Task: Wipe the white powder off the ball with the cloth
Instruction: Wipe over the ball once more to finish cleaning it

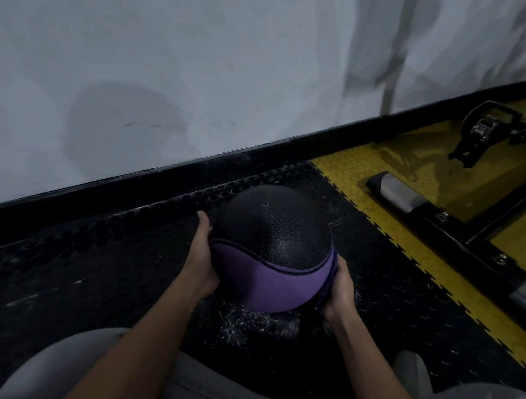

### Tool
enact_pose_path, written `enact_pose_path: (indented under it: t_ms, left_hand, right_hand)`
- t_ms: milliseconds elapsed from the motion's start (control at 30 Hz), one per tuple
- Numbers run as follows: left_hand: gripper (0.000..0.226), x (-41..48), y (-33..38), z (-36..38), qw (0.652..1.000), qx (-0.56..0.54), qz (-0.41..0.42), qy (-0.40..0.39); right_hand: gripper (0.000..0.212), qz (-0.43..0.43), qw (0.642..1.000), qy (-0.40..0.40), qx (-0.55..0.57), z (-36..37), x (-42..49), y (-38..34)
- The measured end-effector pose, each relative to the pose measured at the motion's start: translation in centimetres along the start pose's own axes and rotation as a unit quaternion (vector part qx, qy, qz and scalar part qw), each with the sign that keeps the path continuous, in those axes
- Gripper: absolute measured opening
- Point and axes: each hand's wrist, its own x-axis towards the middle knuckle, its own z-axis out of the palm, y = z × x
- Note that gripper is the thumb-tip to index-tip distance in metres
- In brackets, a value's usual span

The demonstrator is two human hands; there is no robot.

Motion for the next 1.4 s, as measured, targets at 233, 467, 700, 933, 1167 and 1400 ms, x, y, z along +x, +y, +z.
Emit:
enact_pose_path:
  t_ms: [233,467,700,933,1167,1400]
  left_hand:
    - [0.072,-0.1,-0.7,0.7,0.999,-0.018,-0.001,-0.026]
    - [0.072,0.4,-2.6,1.0,0.998,0.009,-0.044,-0.045]
    - [0.084,0.2,-2.4,0.0,0.99,0.112,-0.076,0.037]
    - [0.066,-1.3,-1.2,2.3,0.939,0.272,0.113,0.178]
    - [0.051,-2.3,-1.5,3.4,0.878,0.407,0.228,0.112]
    - [0.053,-2.4,-2.1,3.8,0.858,0.443,0.242,0.098]
  right_hand:
    - [0.022,-0.01,1.0,0.004,0.012,-0.8,0.5,-1.0]
    - [0.015,-0.071,0.996,0.01,-0.049,-1.7,1.3,-3.3]
    - [0.043,-0.061,0.992,0.038,-0.105,-1.2,1.4,-3.2]
    - [0.021,-0.072,0.986,0.057,-0.141,-0.1,-0.7,-4.2]
    - [0.024,-0.086,0.984,0.075,-0.139,0.3,-1.1,-4.6]
    - [0.02,-0.096,0.981,0.068,-0.152,0.3,-1.0,-4.8]
